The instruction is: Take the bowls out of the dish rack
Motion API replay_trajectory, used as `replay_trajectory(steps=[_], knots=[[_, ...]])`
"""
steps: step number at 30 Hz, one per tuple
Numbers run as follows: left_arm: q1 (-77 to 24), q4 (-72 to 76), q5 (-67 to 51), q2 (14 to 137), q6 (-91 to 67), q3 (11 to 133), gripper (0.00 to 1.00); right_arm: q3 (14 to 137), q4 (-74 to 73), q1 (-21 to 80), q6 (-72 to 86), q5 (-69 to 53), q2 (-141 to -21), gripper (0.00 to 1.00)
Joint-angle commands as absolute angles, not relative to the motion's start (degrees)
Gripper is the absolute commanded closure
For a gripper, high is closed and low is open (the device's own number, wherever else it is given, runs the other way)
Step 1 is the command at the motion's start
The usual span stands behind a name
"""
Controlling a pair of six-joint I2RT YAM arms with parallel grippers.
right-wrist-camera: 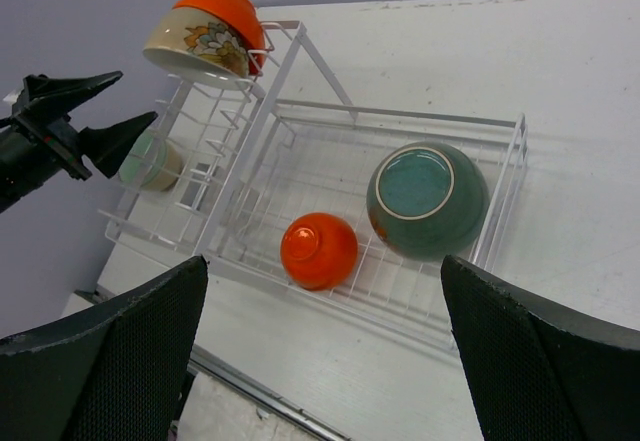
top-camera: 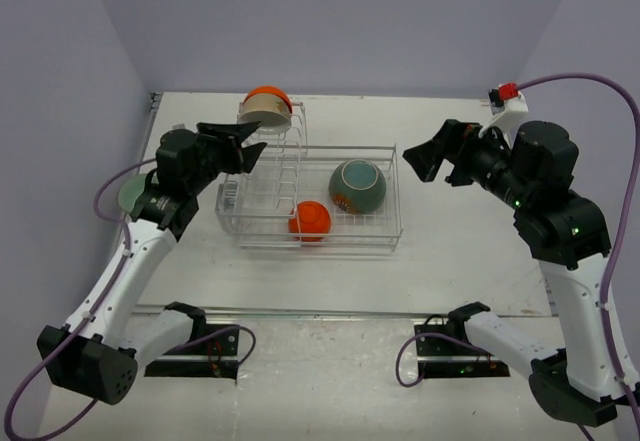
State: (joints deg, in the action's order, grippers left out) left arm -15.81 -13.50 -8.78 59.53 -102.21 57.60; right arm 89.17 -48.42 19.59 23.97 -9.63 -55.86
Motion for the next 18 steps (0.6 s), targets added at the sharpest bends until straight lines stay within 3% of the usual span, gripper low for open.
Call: replay_trajectory(steps=[1,18], knots=[[-17.14,-2.03,-4.93,61.25,-103.97,57.13,0.49,89.82,-47.11,19.86,23.56,-9.67,-55.64,0.01],[-19.25,8.44,-2.11,69.78,-103.54,58.01,0.59,89.91,-46.67,19.86,21.97,-8.7,-55.46,0.01]])
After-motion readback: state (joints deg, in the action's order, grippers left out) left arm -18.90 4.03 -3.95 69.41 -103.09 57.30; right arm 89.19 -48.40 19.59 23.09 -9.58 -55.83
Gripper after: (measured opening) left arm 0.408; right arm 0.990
